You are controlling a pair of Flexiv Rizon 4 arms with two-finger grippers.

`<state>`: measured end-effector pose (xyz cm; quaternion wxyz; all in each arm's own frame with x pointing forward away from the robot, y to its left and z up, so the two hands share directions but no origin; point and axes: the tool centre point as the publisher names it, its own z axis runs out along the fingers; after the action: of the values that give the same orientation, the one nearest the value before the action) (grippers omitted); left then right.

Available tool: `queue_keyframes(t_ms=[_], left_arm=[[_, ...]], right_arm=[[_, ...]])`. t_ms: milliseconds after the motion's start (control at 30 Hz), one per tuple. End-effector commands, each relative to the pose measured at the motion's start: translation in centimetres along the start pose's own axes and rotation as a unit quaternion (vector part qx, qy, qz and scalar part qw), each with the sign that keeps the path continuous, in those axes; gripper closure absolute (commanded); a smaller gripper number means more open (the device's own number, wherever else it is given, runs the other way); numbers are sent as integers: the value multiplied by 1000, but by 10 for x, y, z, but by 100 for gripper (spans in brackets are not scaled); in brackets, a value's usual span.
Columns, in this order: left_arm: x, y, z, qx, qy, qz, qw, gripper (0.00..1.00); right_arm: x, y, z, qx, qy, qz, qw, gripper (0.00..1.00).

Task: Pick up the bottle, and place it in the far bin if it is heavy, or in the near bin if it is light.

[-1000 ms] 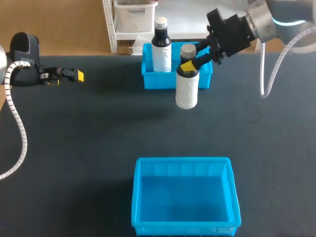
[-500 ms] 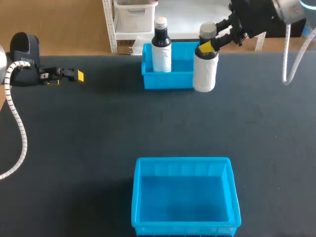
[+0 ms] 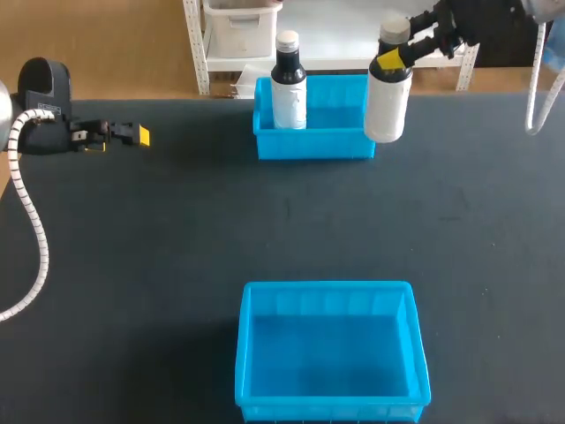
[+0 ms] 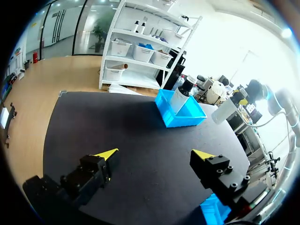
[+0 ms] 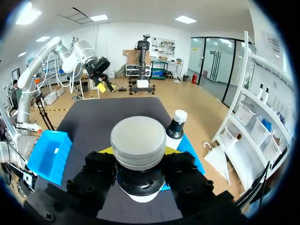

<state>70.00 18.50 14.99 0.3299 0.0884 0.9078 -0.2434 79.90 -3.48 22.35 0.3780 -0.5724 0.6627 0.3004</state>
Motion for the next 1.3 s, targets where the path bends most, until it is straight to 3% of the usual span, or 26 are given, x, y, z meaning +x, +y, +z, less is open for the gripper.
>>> queue_keyframes(t_ms=[33,300,567,1300], left_arm=[[0,0,0,0,0,0,1000,0],[0,0,0,0,0,0,1000,0],[0,0,0,0,0,0,1000,0],[0,0,0,0,0,0,1000,0]], right_arm=[[-7,-21,0,-8,-4,-1,1000,100],[-18,-52,3,-6,-13,-6,1000,100],[-19,-75,23,-20,-9,-8,1000,100],[-9,-102,75,-56,-10,-1,998,100]])
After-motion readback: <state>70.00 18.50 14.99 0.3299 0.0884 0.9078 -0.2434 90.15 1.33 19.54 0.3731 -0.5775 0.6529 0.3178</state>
